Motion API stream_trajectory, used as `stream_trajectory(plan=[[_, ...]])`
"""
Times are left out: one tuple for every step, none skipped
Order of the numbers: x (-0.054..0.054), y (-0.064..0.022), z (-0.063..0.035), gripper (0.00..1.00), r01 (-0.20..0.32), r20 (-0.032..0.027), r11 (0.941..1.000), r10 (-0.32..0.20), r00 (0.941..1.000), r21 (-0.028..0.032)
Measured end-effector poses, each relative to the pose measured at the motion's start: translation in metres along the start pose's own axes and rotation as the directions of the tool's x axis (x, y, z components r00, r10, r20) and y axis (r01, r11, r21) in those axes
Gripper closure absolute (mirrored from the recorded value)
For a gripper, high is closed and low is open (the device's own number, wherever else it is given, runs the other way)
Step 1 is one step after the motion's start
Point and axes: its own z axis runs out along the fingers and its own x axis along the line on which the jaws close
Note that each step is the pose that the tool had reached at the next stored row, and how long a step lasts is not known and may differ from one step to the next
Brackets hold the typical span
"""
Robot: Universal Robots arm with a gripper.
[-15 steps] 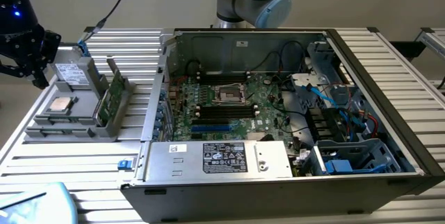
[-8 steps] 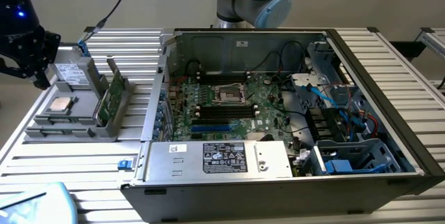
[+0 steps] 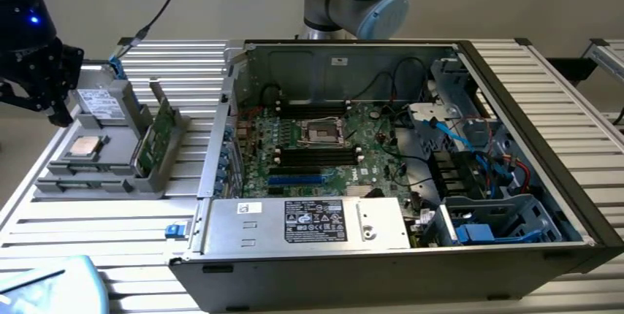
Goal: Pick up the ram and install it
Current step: 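Pick up the ram and move it above insertion slot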
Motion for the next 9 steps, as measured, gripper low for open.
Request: stream_trajectory(plan=[[-0.0001, 0.0002, 0.0003, 0.89, 0.009, -0.0006, 1.0, -0.009, 1.0, 0.0013], [-0.0002, 0.0006, 0.0006, 0.89, 0.018, -0.0011, 0.9998, -0.018, 0.9998, 0.0025], [-0.0002, 0.001, 0.0011, 0.89, 0.026, -0.0014, 0.9997, -0.026, 0.9997, 0.0035], [-0.0002, 0.0016, 0.0014, 0.89, 0.032, -0.002, 0.9995, -0.032, 0.9995, 0.0043], [-0.0001, 0.0024, 0.0019, 0.89, 0.038, -0.0023, 0.9993, -0.038, 0.9993, 0.0052], [-0.0001, 0.0032, 0.0023, 0.89, 0.043, -0.0026, 0.999, -0.043, 0.9991, 0.0059], [0.0, 0.004, 0.0027, 0.89, 0.049, -0.003, 0.9988, -0.049, 0.9988, 0.0066], [0.0001, 0.0047, 0.0031, 0.89, 0.055, -0.0034, 0.9984, -0.055, 0.9985, 0.0073], [0.0, 0.0054, 0.0036, 0.89, 0.061, -0.0038, 0.9981, -0.061, 0.9981, 0.0083]])
